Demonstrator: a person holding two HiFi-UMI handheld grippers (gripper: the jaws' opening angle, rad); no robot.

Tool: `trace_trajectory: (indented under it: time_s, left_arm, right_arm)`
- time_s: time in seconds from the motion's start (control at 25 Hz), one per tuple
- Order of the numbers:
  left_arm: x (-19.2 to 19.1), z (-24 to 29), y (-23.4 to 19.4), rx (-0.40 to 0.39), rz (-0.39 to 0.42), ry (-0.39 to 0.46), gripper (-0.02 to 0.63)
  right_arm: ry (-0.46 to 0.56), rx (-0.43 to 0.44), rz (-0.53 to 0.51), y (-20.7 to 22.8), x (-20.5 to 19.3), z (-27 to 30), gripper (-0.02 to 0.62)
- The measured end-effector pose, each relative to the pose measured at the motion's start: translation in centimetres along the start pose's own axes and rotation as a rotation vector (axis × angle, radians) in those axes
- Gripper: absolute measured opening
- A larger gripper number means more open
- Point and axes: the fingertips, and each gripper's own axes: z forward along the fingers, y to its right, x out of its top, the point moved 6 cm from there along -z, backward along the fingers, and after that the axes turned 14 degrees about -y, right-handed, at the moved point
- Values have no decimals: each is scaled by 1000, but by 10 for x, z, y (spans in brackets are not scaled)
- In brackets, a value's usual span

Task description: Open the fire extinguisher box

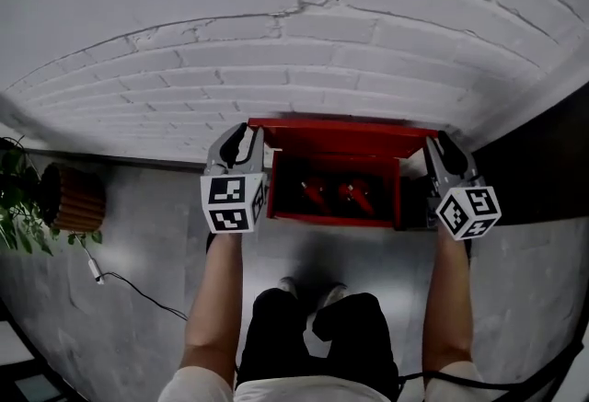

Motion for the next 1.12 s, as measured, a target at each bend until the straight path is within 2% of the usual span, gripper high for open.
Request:
trace_trajectory:
  time_s: [0.2,0.36,0.56,0.64,0.76,0.96,1.12]
  left_arm:
    - [16,29,-8,2,-18,9,95]
    - [25,26,-4,-1,16,29,83]
    - [7,-4,6,-8,-13,38,32]
    - [-5,-18,12,-9,-15,23,12]
    - [-20,-42,20,-17,-31,-10,5]
    - [-37,-78,33,-35,-15,-73,5]
    - [-32,-115,49,-67,-25,-125,5]
  right_arm:
    - [29,-14,-28,14,10,25,115]
    - [20,-22,-48,12,11,26,114]
    - [15,-38,-135,-12,7,4,74]
    - [24,-17,-148,-27,4,-12,33]
    - [11,20,-159,-48,-5,-38,13]
    - [-63,46,-103,-65,-28,-71,8]
    - [-109,63,-59,-80,-27,-102,8]
